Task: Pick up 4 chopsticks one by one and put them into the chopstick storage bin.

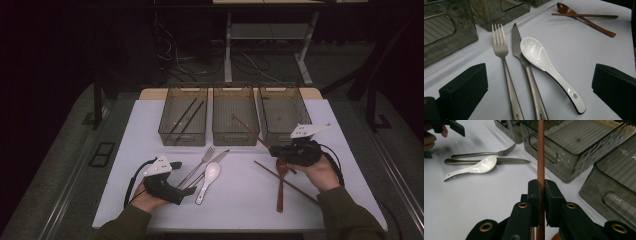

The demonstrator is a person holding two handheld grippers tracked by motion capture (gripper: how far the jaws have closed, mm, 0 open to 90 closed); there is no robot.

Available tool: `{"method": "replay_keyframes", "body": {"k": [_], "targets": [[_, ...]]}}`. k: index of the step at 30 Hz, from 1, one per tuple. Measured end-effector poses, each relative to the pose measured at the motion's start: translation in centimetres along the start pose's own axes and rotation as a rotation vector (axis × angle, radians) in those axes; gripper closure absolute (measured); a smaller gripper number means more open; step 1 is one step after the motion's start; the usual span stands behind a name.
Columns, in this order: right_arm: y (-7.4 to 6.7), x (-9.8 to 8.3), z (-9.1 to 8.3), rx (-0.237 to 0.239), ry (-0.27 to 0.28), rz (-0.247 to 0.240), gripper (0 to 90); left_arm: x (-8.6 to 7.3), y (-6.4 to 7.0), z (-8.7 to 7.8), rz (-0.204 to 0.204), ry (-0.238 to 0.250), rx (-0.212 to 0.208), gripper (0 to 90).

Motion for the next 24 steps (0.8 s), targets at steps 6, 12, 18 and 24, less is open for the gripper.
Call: {"method": "replay_keyframes", "body": {"k": [6, 12, 18, 24], "targets": [[0.0, 1.4, 0.8, 0.007, 0.011, -0.006, 83.1, 0.0, 0.0, 0.0, 0.002, -0.002, 0.001, 0.0], [0.1, 2.8, 1.6, -0.001, 0.025, -0.001, 83.0, 0.0, 0.0, 0.0, 0.003, -0.002, 0.0, 0.0], [0.2, 4.3, 2.3, -0.009, 0.04, -0.003, 83.1, 0.0, 0.0, 0.0, 0.0, -0.001, -0.001, 0.0], [0.3, 6.5, 3.0, -0.02, 0.068, 0.001, 83.1, 0.0, -0.1, 0.0, 0.002, -0.001, -0.001, 0.0]]}}
Point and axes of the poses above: each handheld gripper's, and its own axes: z roughly forward along the jaws, x roughly out of its top, y roughly to its right, the point moved 10 cm from there along z, roughly forward along the jaws, and after that the axes turned 11 degrees about -z, right-handed, at the moved point
